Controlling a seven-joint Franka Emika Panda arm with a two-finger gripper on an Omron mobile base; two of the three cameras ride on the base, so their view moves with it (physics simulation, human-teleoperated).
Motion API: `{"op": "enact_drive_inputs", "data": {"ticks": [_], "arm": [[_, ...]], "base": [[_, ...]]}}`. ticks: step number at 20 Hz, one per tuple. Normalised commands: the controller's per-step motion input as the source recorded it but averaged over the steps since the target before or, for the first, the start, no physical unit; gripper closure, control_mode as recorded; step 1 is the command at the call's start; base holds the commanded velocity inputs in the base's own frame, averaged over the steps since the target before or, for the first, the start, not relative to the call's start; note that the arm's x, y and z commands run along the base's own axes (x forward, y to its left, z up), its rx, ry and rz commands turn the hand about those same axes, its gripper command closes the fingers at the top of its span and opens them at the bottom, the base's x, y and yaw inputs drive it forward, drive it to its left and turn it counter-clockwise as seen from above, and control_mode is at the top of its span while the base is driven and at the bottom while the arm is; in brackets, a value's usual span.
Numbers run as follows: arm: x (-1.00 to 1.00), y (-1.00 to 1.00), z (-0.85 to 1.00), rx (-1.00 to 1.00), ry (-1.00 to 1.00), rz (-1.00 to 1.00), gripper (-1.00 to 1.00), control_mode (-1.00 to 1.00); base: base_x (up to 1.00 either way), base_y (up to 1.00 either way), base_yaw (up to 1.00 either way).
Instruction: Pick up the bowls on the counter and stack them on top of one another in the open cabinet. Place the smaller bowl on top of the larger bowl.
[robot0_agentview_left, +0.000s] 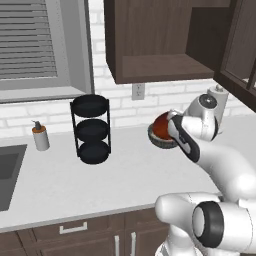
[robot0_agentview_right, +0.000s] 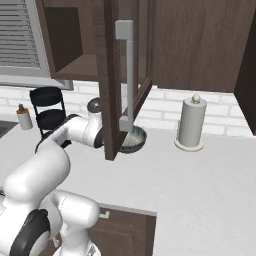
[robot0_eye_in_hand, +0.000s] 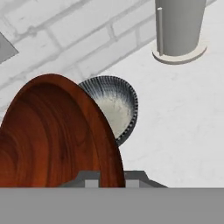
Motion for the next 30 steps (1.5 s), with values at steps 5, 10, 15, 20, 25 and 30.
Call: {"op": "enact_drive_inputs", "data": {"ticks": [5,10,15,20,25,30], "arm": [[0.17,-0.24,-0.18,0.00,0.04,-0.07,1.00,-1.00],[0.42,-0.11,-0.20,0.00,0.00,-0.04,1.00,-1.00],[0.58,-0.09,-0.08,0.00,0.00,-0.05,1.00,-1.00],[0.31,-0.23,-0.33,0.00,0.00,-0.03,1.00,-1.00],[0.43,-0.06,-0.23,0.00,0.00,-0.02,1.00,-1.00],[0.29,0.00,-0.28,0.00,0.00,0.00,1.00,-1.00]], "base": [[0.00,0.00,0.00],[0.00,0.00,0.00],[0.00,0.00,0.00],[0.00,0.00,0.00],[0.00,0.00,0.00],[0.00,0.00,0.00]]}}
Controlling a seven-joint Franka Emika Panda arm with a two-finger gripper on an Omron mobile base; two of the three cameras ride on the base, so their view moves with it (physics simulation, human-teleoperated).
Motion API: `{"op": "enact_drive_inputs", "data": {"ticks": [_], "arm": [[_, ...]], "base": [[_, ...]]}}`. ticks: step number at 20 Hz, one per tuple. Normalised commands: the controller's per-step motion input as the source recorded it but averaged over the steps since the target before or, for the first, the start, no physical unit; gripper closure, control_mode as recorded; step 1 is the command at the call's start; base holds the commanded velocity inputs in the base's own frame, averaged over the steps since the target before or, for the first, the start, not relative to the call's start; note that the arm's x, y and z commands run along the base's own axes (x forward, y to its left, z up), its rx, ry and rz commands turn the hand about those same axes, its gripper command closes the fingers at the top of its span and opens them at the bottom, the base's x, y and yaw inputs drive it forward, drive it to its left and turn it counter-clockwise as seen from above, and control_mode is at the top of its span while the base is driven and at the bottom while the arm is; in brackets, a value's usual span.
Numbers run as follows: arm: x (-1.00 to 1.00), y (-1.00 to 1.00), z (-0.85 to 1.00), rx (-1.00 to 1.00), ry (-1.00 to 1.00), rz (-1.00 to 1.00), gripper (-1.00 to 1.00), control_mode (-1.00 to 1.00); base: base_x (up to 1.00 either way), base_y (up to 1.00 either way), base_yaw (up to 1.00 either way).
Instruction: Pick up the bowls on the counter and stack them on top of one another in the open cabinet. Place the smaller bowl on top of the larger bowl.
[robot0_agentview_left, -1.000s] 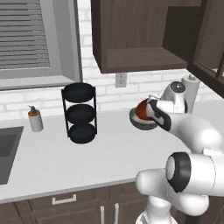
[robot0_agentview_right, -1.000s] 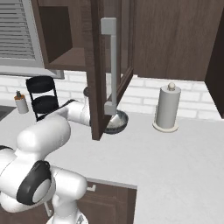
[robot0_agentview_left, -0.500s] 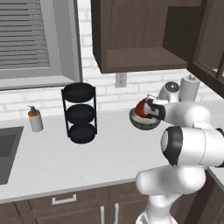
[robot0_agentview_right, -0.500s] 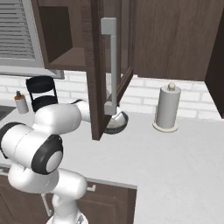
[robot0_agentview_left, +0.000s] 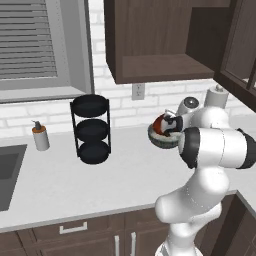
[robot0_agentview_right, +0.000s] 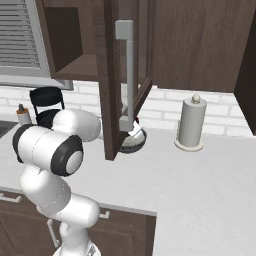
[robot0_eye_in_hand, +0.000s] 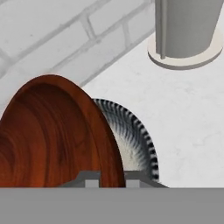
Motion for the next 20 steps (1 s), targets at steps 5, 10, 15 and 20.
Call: {"op": "enact_drive_inputs", "data": {"ticks": [5,10,15,20], "arm": [[0.31,0.00,-0.29,0.00,0.00,0.00,1.00,-1.00],[0.42,0.00,-0.28,0.00,0.00,0.00,1.00,-1.00],[0.34,0.00,-0.20,0.00,0.00,0.00,1.00,-1.00],[0.13,0.00,0.12,0.00,0.00,0.00,-1.00,-1.00]], "base": [[0.00,0.00,0.00],[0.00,0.00,0.00],[0.00,0.00,0.00],[0.00,0.00,0.00]]}}
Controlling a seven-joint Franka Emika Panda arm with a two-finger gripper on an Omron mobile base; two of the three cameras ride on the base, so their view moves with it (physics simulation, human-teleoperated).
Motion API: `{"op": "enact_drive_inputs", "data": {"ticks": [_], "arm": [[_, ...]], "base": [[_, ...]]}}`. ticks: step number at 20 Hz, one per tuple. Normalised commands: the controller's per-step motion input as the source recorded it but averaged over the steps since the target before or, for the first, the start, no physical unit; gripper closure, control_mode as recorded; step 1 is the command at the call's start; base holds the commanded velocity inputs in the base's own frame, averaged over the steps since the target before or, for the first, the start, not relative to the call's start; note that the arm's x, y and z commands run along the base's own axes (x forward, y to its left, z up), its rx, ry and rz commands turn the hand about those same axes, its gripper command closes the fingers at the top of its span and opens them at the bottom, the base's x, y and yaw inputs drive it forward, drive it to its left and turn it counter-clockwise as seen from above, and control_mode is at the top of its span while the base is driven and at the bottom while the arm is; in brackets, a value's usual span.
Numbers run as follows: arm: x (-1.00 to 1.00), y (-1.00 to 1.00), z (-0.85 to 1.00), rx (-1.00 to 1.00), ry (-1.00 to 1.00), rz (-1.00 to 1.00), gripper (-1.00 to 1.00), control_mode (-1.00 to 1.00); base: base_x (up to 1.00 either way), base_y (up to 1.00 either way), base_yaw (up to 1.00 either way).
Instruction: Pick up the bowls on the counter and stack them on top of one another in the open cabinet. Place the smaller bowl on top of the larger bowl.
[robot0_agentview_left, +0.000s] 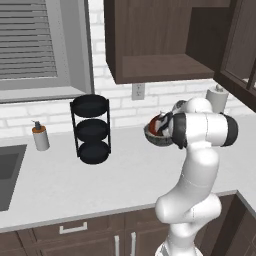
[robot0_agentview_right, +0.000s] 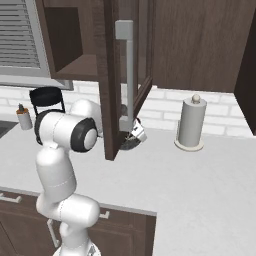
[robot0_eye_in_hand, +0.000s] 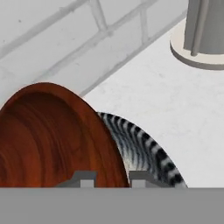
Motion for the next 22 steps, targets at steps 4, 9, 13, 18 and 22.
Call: {"op": "enact_drive_inputs", "data": {"ticks": [4,9,13,18,22], "arm": [[-0.08,0.00,0.81,0.00,-0.15,0.00,-1.00,-1.00],[-0.45,0.00,0.32,0.00,-0.06,0.03,-1.00,-1.00],[-0.88,0.04,-0.01,0.00,0.09,0.09,-1.00,-1.00],[-0.52,0.32,0.00,0.00,0.20,0.08,-1.00,-1.00],[-0.01,0.50,-0.24,-0.04,0.35,0.00,-1.00,-1.00]], "base": [[0.00,0.00,0.00],[0.00,0.00,0.00],[0.00,0.00,0.00],[0.00,0.00,0.00],[0.00,0.00,0.00]]}}
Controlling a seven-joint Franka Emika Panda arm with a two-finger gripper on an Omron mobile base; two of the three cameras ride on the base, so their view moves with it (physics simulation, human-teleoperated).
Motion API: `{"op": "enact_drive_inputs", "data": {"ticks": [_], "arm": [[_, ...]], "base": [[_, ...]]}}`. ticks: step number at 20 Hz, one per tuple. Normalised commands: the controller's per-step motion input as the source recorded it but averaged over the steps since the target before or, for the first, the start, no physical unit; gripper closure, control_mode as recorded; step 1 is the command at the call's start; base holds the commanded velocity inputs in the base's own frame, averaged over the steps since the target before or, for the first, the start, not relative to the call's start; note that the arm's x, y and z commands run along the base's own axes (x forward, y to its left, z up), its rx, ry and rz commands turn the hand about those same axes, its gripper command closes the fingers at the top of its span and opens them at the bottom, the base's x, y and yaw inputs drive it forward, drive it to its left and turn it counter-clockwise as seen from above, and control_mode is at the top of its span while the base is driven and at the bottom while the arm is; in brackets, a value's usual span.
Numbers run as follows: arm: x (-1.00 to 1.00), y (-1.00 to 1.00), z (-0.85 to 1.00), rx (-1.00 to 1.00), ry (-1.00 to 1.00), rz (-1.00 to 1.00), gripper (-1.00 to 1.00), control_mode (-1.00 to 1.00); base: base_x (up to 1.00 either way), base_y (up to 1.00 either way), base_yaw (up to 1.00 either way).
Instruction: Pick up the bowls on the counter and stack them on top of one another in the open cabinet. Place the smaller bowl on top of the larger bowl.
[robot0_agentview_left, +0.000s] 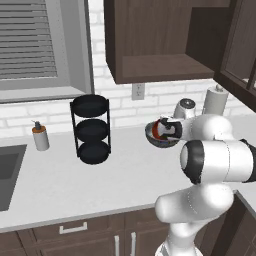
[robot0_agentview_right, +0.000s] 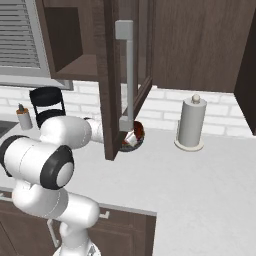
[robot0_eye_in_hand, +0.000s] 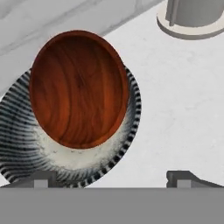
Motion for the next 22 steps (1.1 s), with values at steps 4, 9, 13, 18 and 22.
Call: {"op": "enact_drive_inputs", "data": {"ticks": [4,9,13,18,22], "arm": [[0.00,0.08,-0.38,0.02,0.41,0.00,-1.00,-1.00],[0.00,0.00,-0.29,0.20,0.05,0.00,-1.00,-1.00],[0.02,0.00,-0.36,0.11,-0.10,0.00,-1.00,-1.00],[0.19,0.09,-0.31,0.01,-0.10,0.00,-1.00,-1.00],[0.33,0.16,-0.23,0.00,-0.06,0.00,-1.00,-1.00]], "base": [[0.00,0.00,0.00],[0.00,0.00,0.00],[0.00,0.00,0.00],[0.00,0.00,0.00],[0.00,0.00,0.00]]}}
